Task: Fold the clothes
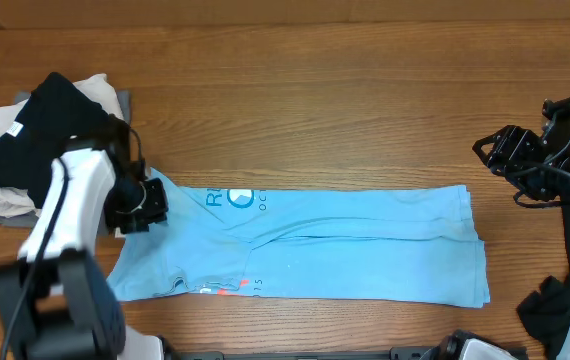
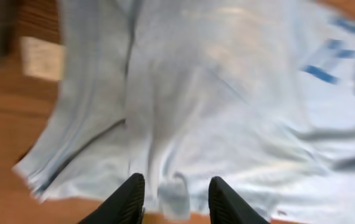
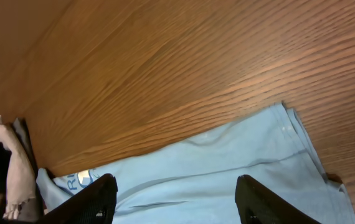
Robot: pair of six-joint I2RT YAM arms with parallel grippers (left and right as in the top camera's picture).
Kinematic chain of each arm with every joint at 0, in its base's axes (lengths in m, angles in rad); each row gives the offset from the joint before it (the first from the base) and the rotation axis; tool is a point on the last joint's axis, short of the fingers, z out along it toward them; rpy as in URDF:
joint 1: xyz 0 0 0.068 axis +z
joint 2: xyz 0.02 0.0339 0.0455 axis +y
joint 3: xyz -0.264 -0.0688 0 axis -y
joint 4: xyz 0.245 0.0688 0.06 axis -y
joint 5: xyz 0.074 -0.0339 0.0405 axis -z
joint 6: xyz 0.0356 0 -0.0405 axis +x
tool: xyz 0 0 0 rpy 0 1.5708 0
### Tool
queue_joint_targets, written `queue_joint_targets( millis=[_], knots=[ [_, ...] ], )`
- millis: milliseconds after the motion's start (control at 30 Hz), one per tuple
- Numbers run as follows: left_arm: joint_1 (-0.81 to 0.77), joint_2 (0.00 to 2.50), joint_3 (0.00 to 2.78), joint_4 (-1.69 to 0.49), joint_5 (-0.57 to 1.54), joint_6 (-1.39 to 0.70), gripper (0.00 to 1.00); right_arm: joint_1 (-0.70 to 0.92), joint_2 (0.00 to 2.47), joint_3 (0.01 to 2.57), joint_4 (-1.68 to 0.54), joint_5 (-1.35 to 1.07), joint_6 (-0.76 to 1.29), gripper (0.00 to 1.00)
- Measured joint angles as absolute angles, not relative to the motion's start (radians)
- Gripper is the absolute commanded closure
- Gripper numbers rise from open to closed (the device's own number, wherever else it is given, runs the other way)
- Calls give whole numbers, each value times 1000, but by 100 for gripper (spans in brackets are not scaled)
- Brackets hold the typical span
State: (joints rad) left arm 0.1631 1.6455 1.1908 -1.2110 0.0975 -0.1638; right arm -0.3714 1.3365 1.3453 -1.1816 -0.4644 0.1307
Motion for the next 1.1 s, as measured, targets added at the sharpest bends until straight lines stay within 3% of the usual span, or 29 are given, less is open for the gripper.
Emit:
queue_joint_targets(
  millis=[167,333,467,733,1100],
  knots=[
    [163,1486,1199,-1303,90,-162,56,-371,1336,1345,-1188,-464,130,35],
    [163,1360,1109,-1279,83,-191,30,-371,1336,1345,-1198,-464,131,35],
    [163,1320,971,-1163,88,-241,34,-371,1336,1345,-1198,-464,131,35],
    [163,1371,841,-977,80,-318,30,-371,1336,1345,-1199,-464,130,35],
    [163,1554,799,-966,138,-334,37,-371,1336,1345,-1198,-464,131,34]
  ],
)
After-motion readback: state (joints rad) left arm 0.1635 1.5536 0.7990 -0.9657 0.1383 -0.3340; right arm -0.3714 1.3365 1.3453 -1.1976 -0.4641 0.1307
